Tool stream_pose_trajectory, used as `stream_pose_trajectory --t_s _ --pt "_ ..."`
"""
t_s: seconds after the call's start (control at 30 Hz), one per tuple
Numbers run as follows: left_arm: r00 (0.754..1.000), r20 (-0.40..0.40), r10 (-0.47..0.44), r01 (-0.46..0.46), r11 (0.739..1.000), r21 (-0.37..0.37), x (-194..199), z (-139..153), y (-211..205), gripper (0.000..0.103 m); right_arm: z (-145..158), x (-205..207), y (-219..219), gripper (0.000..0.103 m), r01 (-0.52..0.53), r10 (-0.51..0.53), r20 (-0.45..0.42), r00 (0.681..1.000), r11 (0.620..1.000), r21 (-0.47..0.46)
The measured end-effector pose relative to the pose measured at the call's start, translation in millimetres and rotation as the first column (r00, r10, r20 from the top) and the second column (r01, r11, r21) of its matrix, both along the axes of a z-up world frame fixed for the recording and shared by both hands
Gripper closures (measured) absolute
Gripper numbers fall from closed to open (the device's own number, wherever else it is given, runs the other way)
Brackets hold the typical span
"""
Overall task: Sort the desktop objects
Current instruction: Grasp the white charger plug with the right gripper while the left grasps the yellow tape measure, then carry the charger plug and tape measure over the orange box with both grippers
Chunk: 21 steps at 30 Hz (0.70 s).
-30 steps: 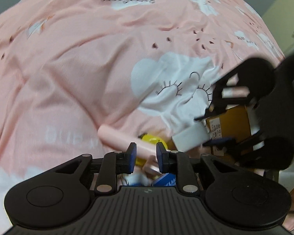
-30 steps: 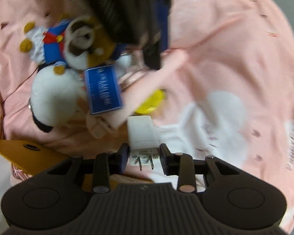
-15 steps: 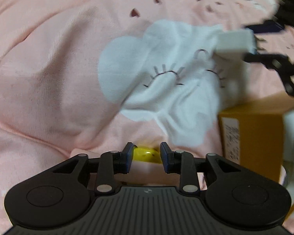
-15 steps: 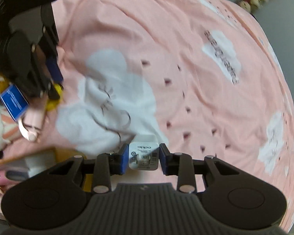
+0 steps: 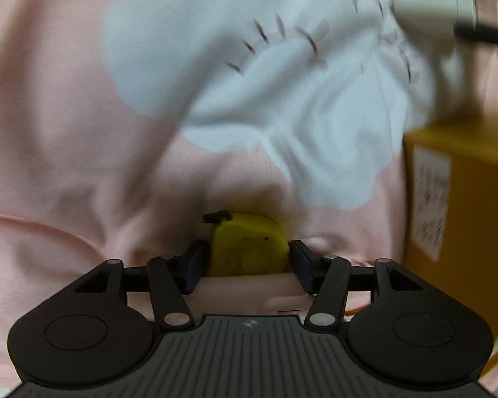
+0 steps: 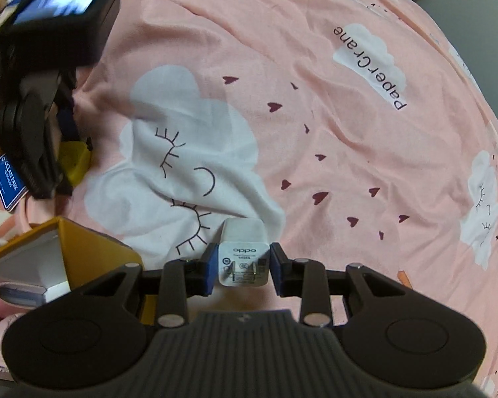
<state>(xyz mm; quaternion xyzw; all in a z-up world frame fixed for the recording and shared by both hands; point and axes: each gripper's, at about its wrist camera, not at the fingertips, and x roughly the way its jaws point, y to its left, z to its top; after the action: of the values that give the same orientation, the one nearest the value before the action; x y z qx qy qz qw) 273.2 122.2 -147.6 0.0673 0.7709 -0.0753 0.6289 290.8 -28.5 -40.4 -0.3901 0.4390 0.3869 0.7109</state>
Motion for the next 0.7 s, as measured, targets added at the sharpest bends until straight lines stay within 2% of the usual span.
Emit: stream_pose_trajectory --t_s 0.1,0.17,0.23,0.4,0.53,0.7 --pt "1.0 0.02 -0.001 0.0 0.999 0.037 -3.9 -2.3 -4.8 0.035 -4.4 0.8 -1.1 0.069 0.001 -0.001 -0.013 1.0 1.0 -0.008" --pt "0.999 0.034 -0.002 0.001 0.999 0.044 -8.1 0.3 -7.0 0.042 -7.1 1.7 -2.4 0.069 0.007 -0.008 -0.02 1.0 1.0 -0.012" --pt "0.999 0.054 0.002 -0.004 0.999 0.035 -12.1 5.8 -3.3 0.042 -9.2 1.5 -3.9 0.069 0.018 -0.019 -0.028 0.999 1.0 -0.022" --pt "0.992 0.126 -0.004 -0.001 0.999 0.041 -27.1 19.9 0.3 0.042 -13.0 5.3 -8.7 0.069 0.097 -0.1 -0.066 0.993 0.994 -0.041" --pt "0.983 0.184 -0.024 0.013 0.998 0.06 -44.5 32.7 -0.2 0.043 -6.5 0.0 -9.2 0.069 0.141 -0.142 -0.069 0.987 0.99 -0.022" --pt "0.959 0.279 -0.041 0.026 0.998 0.058 -55.0 67.3 -0.2 0.043 14.4 -10.5 -11.6 0.069 0.146 -0.146 -0.02 0.989 0.989 0.008"
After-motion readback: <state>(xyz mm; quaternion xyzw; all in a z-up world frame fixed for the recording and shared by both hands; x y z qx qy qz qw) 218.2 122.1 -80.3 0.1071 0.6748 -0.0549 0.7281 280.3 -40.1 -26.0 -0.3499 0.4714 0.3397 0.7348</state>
